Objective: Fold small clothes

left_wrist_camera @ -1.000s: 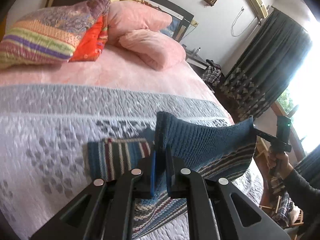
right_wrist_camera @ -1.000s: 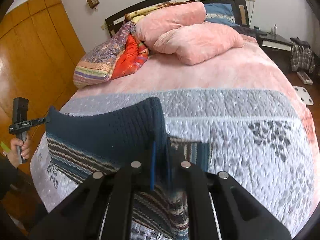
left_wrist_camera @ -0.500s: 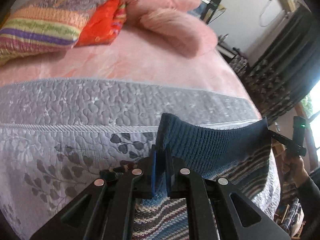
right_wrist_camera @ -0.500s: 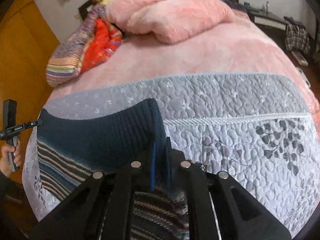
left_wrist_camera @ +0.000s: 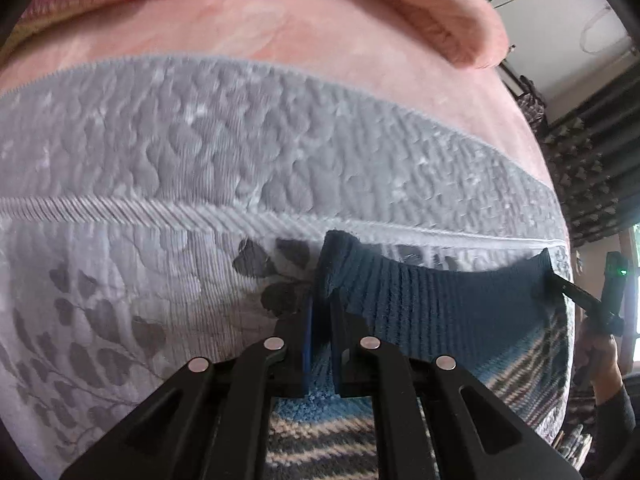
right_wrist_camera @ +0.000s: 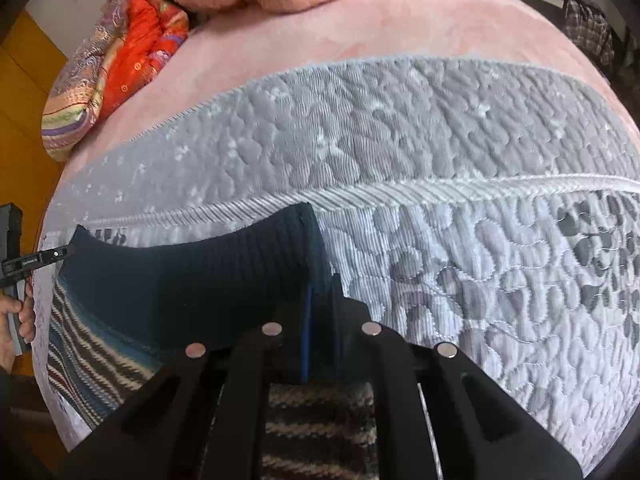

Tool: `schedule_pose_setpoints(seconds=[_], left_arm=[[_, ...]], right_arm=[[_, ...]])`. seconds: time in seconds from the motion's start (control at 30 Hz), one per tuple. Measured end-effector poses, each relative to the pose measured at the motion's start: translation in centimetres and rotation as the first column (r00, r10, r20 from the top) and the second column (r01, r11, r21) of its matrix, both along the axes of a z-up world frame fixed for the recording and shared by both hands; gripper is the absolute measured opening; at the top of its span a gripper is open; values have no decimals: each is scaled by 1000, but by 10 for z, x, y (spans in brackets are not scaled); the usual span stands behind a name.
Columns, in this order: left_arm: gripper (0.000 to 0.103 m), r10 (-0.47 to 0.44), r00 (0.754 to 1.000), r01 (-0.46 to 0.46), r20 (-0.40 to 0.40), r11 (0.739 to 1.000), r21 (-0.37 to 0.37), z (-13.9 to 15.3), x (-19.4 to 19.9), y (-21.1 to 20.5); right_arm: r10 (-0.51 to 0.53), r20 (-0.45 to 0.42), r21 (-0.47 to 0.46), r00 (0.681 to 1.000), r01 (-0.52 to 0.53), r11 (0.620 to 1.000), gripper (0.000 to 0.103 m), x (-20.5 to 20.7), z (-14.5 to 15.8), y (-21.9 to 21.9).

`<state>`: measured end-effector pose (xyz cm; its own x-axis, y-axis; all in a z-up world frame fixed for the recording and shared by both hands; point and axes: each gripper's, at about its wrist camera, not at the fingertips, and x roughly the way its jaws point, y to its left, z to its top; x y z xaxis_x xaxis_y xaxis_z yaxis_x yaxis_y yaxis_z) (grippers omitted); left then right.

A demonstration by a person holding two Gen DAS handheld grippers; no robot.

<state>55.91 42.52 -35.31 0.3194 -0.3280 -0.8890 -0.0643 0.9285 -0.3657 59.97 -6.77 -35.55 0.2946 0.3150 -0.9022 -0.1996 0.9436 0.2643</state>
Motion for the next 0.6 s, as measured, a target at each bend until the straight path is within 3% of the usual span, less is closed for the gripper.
schedule_pose_setpoints(seconds=[0.1,0.13,0.17,0.23,0.3,0.33,0.4,0.47,0.5,0.53,0.6], left_arm=[[17,15,999,-14,-44,1000,14,-14,0,0],[21,33,999,-32,-41,999,18,-13,0,2],[31,73,997,-71,-31,996,50,-7,-3,5],[31,133,990,-136,37,983,122,16,-15,6],[31,121,986,-119,111,993,-25,35,-30,5],[31,79,990,-62,115,988,-139,37,-37,0],[31,30,995,-11,94,981,-195,29,-43,-10],[31,20,1000,-17,17,983,-184,4,-44,-13],[16,34,999,-36,-13,985,-169,-9,-45,-10],[5,54,998,-56,-20,986,-157,-16,-45,-6],[2,80,996,-83,-28,981,-175,-24,-47,3]], right_arm=[[13,-40,-11,999,-13,1000,16,3,-12,2],[6,-32,-21,999,-7,1000,27,2,-9,1],[-7,-19,-20,1000,7,1000,34,1,-4,-2],[-31,39,23,999,30,999,37,-8,18,-9],[-29,34,124,999,25,992,37,-19,31,-15],[-20,17,157,1000,17,987,34,-22,32,-16],[-7,-32,225,999,14,974,27,-31,24,-15],[-11,-84,226,996,30,974,16,-34,7,-13],[-31,-111,214,993,55,975,12,-34,-7,-14],[-42,-115,201,992,65,977,0,-33,-12,-16],[-55,-124,205,991,79,976,0,-31,-17,-19]])
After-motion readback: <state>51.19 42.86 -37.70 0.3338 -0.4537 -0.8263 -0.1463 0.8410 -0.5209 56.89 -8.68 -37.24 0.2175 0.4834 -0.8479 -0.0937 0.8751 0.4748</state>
